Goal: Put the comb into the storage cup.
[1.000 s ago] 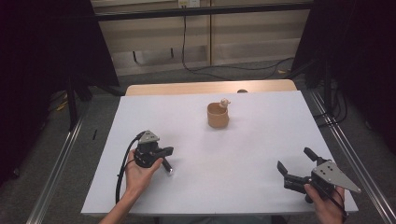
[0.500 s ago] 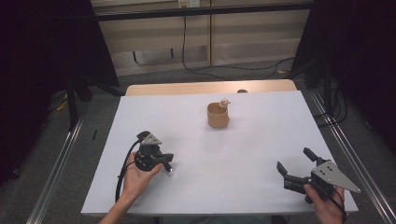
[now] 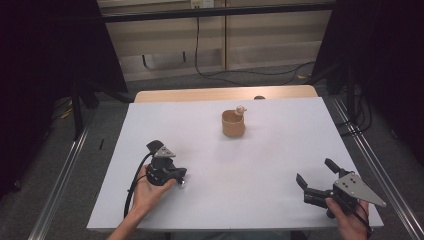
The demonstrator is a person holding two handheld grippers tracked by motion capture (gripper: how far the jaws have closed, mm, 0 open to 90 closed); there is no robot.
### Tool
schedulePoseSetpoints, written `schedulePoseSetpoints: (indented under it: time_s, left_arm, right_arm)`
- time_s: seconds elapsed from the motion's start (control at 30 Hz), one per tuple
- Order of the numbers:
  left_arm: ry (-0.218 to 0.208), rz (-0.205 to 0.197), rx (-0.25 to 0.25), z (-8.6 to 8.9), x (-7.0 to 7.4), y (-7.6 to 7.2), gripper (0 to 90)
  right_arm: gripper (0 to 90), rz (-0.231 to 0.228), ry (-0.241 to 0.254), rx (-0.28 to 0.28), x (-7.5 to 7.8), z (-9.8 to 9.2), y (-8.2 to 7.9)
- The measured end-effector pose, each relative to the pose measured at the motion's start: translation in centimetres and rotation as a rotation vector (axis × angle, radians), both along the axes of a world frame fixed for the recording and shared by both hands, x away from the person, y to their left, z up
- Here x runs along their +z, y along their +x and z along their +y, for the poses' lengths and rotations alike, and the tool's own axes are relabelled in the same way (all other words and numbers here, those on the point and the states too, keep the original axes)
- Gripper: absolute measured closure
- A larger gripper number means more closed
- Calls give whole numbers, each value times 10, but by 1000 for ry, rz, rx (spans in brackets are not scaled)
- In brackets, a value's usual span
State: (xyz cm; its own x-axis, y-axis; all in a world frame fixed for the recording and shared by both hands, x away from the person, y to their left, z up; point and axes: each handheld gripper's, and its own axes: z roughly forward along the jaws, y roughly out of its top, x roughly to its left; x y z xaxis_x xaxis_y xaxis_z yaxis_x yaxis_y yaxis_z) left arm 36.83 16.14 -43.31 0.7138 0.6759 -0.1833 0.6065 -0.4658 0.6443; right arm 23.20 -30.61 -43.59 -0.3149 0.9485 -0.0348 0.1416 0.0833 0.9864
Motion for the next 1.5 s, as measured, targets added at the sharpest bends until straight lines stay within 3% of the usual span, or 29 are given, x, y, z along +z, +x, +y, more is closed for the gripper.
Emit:
schedulePoseSetpoints:
  time_s: [1.07,1.5]
  left_arm:
    - [5,52,16,5,-5,-10,900]
    - [11,60,20,19,-6,-16,900]
  right_arm:
    - [0,-1,6,-2,1,0,-1]
    - [0,-3,3,-1,0,0,-1]
